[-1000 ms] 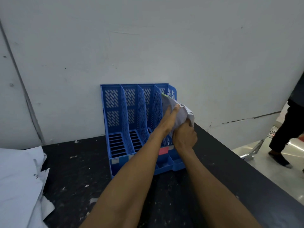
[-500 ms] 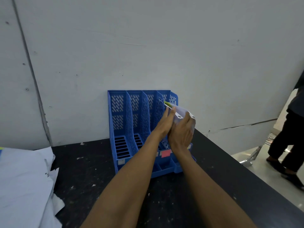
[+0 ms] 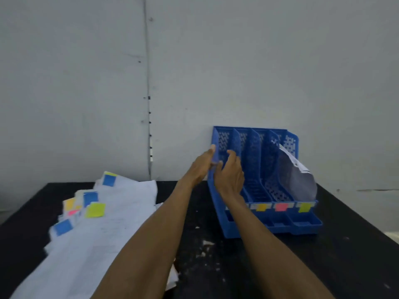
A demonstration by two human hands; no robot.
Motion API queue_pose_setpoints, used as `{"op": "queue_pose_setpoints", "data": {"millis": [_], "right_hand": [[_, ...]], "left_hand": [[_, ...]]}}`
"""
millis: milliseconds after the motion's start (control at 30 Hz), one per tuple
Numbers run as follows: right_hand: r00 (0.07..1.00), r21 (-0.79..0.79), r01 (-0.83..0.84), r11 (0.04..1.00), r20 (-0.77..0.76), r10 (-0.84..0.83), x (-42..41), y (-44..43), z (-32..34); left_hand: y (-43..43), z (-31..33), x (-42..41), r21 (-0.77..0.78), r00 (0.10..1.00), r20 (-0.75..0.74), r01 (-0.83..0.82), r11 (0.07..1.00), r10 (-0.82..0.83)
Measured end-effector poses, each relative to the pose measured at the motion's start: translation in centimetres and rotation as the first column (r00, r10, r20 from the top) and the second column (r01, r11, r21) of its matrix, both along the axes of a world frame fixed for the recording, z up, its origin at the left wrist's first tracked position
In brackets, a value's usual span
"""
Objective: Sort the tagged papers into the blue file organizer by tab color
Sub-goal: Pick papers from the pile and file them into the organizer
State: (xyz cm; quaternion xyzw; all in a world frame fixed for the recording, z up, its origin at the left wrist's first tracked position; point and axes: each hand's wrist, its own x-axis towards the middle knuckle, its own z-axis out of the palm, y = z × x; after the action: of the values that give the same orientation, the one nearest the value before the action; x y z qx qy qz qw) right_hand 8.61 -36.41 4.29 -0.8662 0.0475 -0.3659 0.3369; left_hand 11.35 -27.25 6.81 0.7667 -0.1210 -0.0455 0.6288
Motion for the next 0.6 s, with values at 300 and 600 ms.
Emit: {"op": "queue_pose_setpoints", "data": {"millis": [300,600], "right_hand": [[0.824,0.094,-0.222,0.971,-0.515,0.238,-3.8,14.8,-5.4],[0.769,0.086,-0.142,0.986,-0.617,0.165,-6.3,19.5,-7.9]], "left_hand": [[21.0,-7.2,-4.5,0.561,0.867,0.16,-0.474,0.679,0.473],[28.1,-10.8,-8.8,0.595,0.75,0.282,-0.626,0.505,0.598]]}}
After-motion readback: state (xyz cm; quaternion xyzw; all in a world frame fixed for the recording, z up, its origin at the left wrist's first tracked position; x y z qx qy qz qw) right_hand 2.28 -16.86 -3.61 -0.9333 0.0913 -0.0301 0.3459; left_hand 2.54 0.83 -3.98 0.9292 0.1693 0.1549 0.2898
